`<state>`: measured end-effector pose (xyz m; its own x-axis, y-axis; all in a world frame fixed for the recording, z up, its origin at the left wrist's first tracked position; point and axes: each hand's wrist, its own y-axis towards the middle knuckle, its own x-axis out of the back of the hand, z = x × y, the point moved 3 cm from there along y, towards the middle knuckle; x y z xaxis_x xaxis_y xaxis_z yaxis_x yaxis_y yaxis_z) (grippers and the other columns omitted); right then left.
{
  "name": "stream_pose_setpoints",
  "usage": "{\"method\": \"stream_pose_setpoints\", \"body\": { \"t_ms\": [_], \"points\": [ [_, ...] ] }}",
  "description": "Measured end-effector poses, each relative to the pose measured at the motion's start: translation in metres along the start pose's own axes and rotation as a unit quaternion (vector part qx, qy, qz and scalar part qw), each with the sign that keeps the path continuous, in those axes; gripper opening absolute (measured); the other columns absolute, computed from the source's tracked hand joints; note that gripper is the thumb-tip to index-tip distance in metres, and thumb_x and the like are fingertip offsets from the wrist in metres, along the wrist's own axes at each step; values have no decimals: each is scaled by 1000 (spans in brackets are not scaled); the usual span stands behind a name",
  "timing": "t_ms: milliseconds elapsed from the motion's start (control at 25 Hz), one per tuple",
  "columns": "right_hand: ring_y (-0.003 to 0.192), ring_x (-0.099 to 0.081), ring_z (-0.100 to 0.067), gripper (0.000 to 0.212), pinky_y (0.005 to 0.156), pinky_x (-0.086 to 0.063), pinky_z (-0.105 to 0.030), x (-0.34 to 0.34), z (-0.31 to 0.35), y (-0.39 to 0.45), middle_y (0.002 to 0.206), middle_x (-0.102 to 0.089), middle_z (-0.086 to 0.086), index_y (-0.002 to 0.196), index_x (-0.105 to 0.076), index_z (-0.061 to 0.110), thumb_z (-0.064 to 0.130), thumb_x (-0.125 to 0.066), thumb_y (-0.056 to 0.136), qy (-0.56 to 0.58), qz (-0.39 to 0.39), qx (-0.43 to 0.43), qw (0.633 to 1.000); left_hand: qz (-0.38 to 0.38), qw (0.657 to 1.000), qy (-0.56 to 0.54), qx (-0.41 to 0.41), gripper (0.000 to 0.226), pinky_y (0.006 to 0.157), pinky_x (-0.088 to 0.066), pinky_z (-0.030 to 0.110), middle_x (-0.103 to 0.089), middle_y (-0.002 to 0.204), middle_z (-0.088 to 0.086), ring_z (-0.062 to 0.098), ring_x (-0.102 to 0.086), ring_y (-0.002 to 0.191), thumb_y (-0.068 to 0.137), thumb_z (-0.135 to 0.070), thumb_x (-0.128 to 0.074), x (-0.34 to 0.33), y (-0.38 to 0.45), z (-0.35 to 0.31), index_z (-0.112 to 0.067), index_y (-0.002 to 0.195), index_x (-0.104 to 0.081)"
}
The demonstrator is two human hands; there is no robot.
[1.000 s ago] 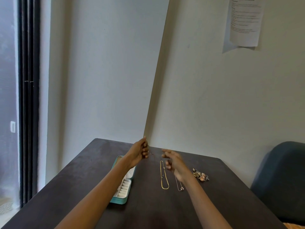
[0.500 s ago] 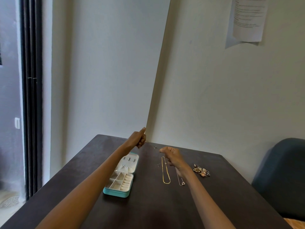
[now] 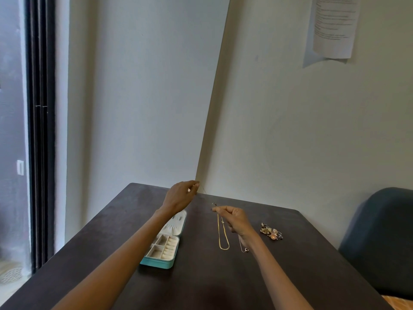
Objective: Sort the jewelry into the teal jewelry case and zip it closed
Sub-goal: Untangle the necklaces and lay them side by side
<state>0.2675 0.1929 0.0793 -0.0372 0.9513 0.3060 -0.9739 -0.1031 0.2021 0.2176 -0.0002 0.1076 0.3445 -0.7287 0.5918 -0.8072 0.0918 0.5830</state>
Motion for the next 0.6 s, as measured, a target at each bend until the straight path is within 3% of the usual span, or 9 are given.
{"method": "stream_pose_setpoints", "body": {
  "t_ms": [80, 160, 280, 360, 480, 560, 600],
  "points": [
    [43, -20, -5, 17, 42, -19, -17, 1, -4, 0, 41, -32, 13, 95, -73, 20, 29, -59, 92, 7, -9, 1, 1000, -12, 962, -254, 97, 35, 76, -52, 25, -68, 101, 6, 13, -60, 82, 100, -27, -39, -4, -1, 3, -10, 128, -54],
    [43, -20, -5, 20, 41, -20, -17, 1, -10, 0, 45, -27, 11, 96, -73, 21, 32, -56, 93, 8, -18, -4, 1000, -2, 876, -453, 167, 36, 71, -50, 24, -67, 103, 7, 16, -59, 83, 100, -27, -39, -8, 0, 5, -8, 128, -51],
    [42, -19, -4, 25, 40, -22, -16, -1, -16, 1, 51, -22, 6, 97, -72, 21, 34, -51, 96, 13, -24, -15, 999, 26, 742, -637, 205, 37, 80, -47, 32, -65, 104, 9, 22, -59, 93, 98, -32, -37, -10, -1, 4, -9, 120, -55],
    [43, -18, -5, 25, 39, -21, -16, -4, -17, 1, 51, -21, 7, 96, -72, 21, 32, -50, 97, 11, -23, -24, 999, 25, 689, -693, 210, 39, 76, -46, 33, -63, 82, 7, 20, -59, 79, 97, -36, -36, -8, -2, 4, -9, 107, -62],
    [41, -16, -5, 26, 37, -18, -16, -3, -17, 3, 49, -22, 8, 83, -65, 12, 24, -48, 97, 111, -19, -28, 993, 18, 653, -732, 194, 55, 61, -45, 31, -41, 47, 1, 13, -43, 46, 98, -42, -33, -7, -3, 8, -11, 62, -62],
    [38, -21, -4, 24, 36, -17, -15, -2, -14, 3, 47, -29, 8, 74, -53, 10, 21, -47, 94, 232, -20, -32, 972, 38, 693, -699, 173, 67, 55, -41, 27, -32, 41, 0, 11, -33, 40, 99, -44, -27, -5, -5, 9, -13, 42, -46],
    [39, -26, -4, 24, 36, -19, -16, -2, -12, 4, 49, -35, 7, 71, -50, 11, 20, -47, 93, 284, -30, -37, 958, 50, 740, -651, 161, 69, 55, -39, 27, -31, 41, 0, 10, -31, 40, 100, -44, -25, -4, -7, 10, -14, 40, -40]
  ]
}}
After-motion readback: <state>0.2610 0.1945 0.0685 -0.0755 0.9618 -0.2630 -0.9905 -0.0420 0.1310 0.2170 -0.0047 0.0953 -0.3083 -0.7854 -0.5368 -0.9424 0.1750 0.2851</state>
